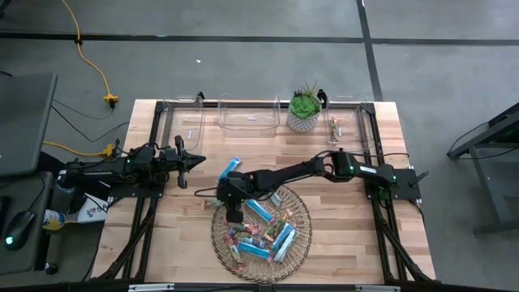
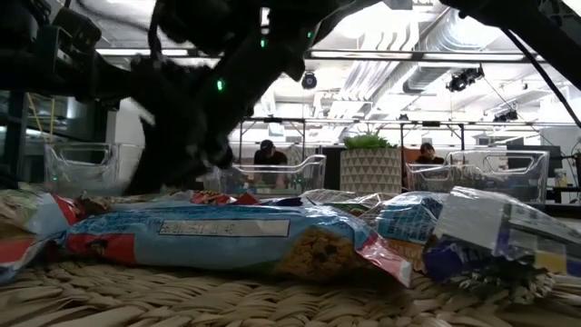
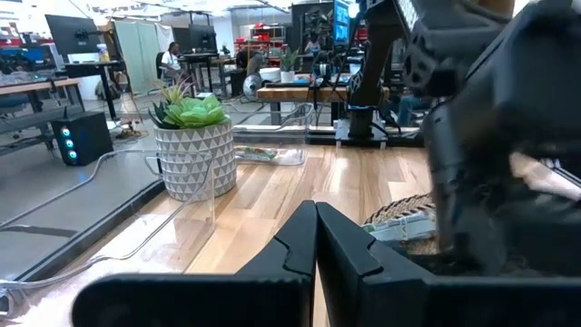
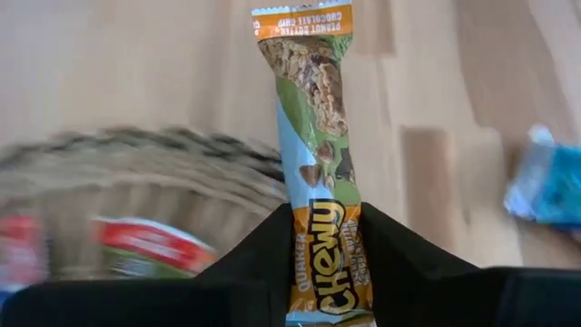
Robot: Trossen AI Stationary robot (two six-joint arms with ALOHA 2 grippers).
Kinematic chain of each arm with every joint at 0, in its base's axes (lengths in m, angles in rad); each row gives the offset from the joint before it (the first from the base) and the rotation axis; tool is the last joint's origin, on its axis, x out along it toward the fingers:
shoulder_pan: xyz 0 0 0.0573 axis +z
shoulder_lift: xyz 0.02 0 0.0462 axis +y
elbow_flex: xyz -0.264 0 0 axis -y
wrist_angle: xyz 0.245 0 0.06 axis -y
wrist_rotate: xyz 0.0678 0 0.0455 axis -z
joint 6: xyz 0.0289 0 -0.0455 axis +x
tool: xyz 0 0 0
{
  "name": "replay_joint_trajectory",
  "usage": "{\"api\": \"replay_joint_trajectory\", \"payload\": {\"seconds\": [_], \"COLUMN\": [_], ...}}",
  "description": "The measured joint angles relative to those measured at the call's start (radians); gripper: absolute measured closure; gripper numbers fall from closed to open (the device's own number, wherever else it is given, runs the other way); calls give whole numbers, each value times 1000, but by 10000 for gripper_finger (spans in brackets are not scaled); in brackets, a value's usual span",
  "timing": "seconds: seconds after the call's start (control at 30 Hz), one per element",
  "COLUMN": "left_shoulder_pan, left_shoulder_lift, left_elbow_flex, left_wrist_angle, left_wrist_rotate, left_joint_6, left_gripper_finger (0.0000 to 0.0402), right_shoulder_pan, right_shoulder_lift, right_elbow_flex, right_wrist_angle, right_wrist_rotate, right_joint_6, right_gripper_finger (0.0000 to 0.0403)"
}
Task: Pick and place Granola Bars by type
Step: Put the yellow granola bar into the right transparent bin
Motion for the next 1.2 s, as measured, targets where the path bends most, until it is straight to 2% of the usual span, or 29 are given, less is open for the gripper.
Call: {"api": "replay_joint_trajectory", "payload": {"seconds": [0.4,0.67,0.97,1.2], "left_shoulder_pan": [0,0,0,0], "left_shoulder_lift": [0,3,4,4], "left_elbow_flex": [0,0,0,0], "left_wrist_angle": [0,-2,-1,-1], "left_wrist_rotate": [0,15,16,16], "left_joint_6": [0,0,0,0], "left_gripper_finger": [399,399,399,399], "right_shoulder_pan": [-5,-7,-7,-7], "right_shoulder_lift": [-68,-119,-220,-310], "right_elbow_flex": [0,0,2,2], "right_wrist_angle": [74,128,211,267], "right_wrist_rotate": [-104,-129,-116,-27], "right_joint_6": [-13,-51,-56,-75], "right_gripper_finger": [305,305,305,305]}}
